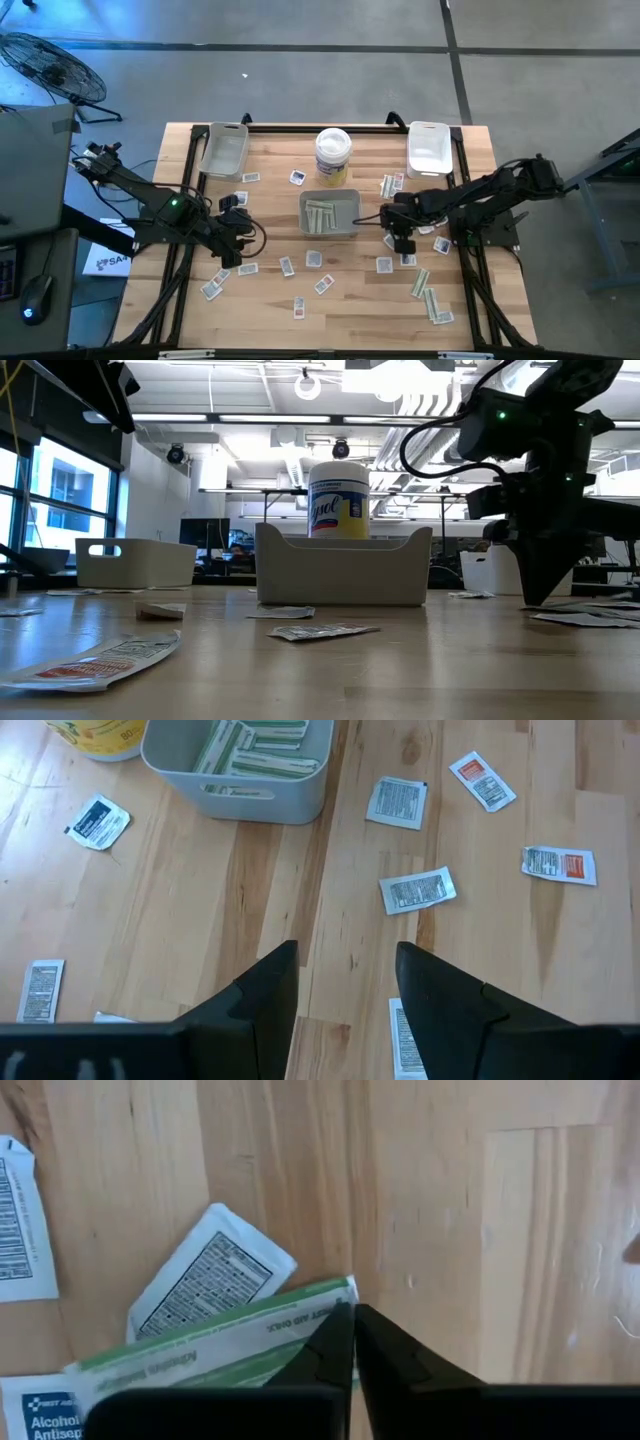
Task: Pick & Place First Aid Supplies
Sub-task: Put the bandage into the bottom gray bin
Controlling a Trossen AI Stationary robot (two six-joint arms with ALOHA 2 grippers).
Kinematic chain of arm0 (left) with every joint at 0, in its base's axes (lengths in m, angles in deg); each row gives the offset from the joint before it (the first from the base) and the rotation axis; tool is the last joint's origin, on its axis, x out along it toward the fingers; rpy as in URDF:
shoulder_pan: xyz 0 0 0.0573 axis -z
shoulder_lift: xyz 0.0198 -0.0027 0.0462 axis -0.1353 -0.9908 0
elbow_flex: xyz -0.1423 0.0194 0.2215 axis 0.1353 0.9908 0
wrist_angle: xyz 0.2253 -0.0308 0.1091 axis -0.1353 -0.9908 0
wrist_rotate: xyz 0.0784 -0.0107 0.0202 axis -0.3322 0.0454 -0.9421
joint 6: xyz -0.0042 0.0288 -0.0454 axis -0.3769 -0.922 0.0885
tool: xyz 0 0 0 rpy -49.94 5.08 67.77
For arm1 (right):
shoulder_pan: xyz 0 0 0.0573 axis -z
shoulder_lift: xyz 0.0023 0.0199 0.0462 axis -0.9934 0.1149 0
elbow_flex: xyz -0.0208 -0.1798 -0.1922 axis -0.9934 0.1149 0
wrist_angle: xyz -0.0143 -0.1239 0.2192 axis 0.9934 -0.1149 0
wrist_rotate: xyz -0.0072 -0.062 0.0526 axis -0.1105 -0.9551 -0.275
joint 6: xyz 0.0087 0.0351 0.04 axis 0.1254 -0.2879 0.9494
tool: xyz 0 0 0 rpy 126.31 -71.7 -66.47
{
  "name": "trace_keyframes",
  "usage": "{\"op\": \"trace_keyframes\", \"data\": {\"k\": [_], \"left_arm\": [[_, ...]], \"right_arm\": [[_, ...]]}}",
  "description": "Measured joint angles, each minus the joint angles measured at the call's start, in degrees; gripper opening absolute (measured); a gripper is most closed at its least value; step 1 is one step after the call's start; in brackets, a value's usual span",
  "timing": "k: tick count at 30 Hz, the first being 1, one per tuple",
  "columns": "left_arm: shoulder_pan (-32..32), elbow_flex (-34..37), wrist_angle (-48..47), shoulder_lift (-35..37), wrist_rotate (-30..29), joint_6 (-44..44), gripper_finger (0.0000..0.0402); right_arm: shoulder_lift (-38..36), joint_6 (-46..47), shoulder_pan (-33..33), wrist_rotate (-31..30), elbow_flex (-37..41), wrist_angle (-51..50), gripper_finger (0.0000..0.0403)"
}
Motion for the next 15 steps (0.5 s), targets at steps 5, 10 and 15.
{"op": "trace_keyframes", "data": {"k": [5, 10, 15], "left_arm": [[0.0, 0.0, 0.0, 0.0, 0.0, -0.02, 0.0166], [-0.02, -0.02, 0.2, 0.0, 0.0, -0.02, 0.0166], [0.0, -0.02, 0.4, 0.0, 0.0, -0.02, 0.0166]], "right_arm": [[-1.26, 0.04, 0.06, -0.83, -1.36, -2.96, 0.0004], [-2.71, 2.9, 0.09, -3.47, -7.47, -11.85, 0.0003], [-2.53, 5.97, 0.05, -7.95, -16.92, -19.07, 0.0002]]}}
